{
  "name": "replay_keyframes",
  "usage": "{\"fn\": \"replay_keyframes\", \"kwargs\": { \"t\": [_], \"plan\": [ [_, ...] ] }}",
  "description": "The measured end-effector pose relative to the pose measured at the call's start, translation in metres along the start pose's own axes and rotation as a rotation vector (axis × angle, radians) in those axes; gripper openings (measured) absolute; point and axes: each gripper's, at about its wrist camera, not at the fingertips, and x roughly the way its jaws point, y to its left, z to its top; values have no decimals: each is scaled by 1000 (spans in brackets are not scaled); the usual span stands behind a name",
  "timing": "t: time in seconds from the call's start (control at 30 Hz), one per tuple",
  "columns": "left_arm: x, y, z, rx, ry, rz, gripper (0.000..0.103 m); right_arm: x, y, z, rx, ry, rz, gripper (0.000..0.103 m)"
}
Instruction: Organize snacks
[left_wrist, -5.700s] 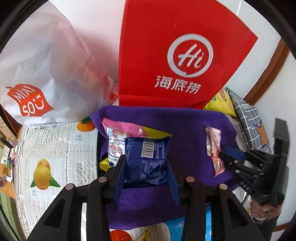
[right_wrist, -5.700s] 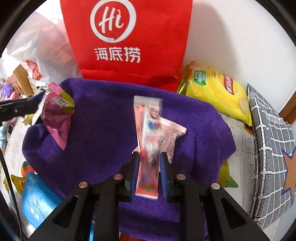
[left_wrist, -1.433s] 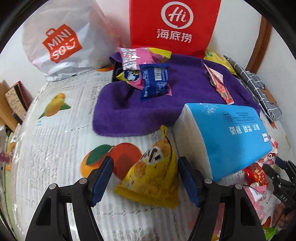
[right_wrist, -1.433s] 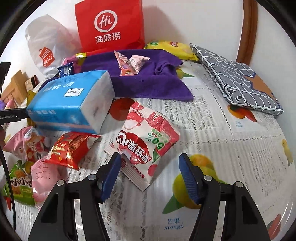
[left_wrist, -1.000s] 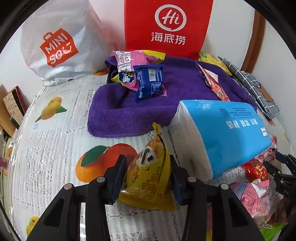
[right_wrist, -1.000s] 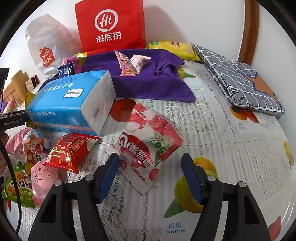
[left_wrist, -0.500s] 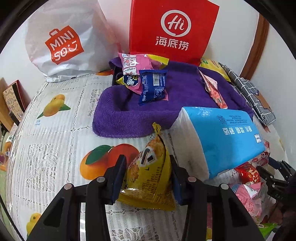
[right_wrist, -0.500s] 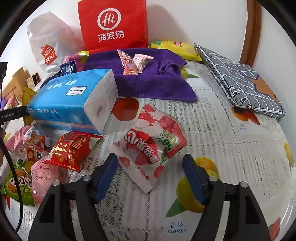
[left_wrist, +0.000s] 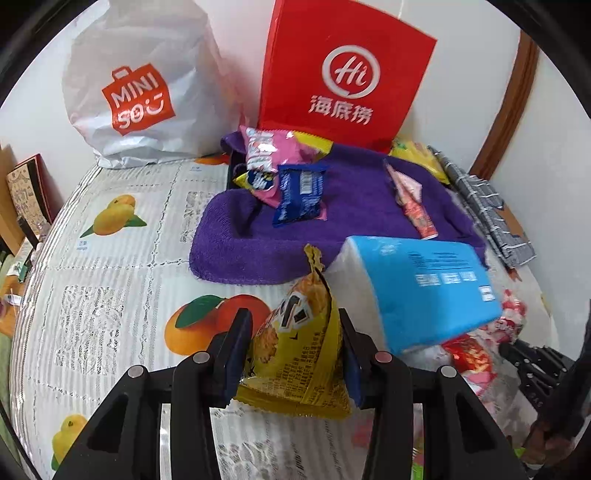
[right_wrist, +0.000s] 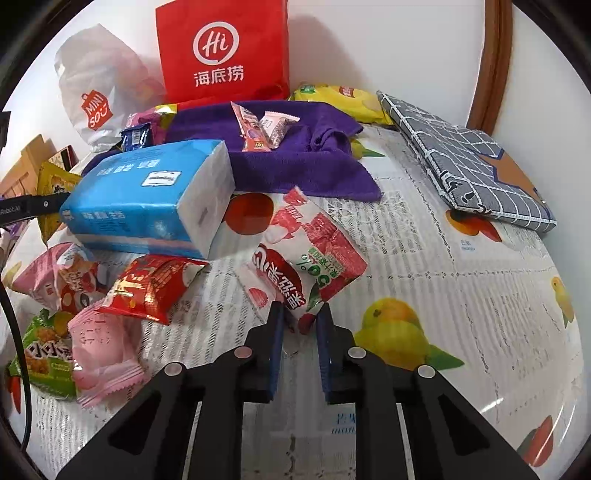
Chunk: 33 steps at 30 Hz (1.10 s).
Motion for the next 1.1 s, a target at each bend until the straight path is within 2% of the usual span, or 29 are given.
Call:
{"fn": "replay_keyframes", "kwargs": {
  "t": [0.2,0.67,0.93,1.1],
  "plan": [
    [-23,-6,-4,18,-21,3,42,-13,6,-2,-12,-24,8,12],
    [-60,-13,-12,-8,-42,-8,42,-45,11,-1,8,-81,40,9],
    [-69,-19,-17,-14,-38,-23,42,-51,9,-8,9,-74,52,9],
    [-71,-20,-20,-8,-29,-21,42,-49,6,-9,-1,-41,59,10]
  ]
}}
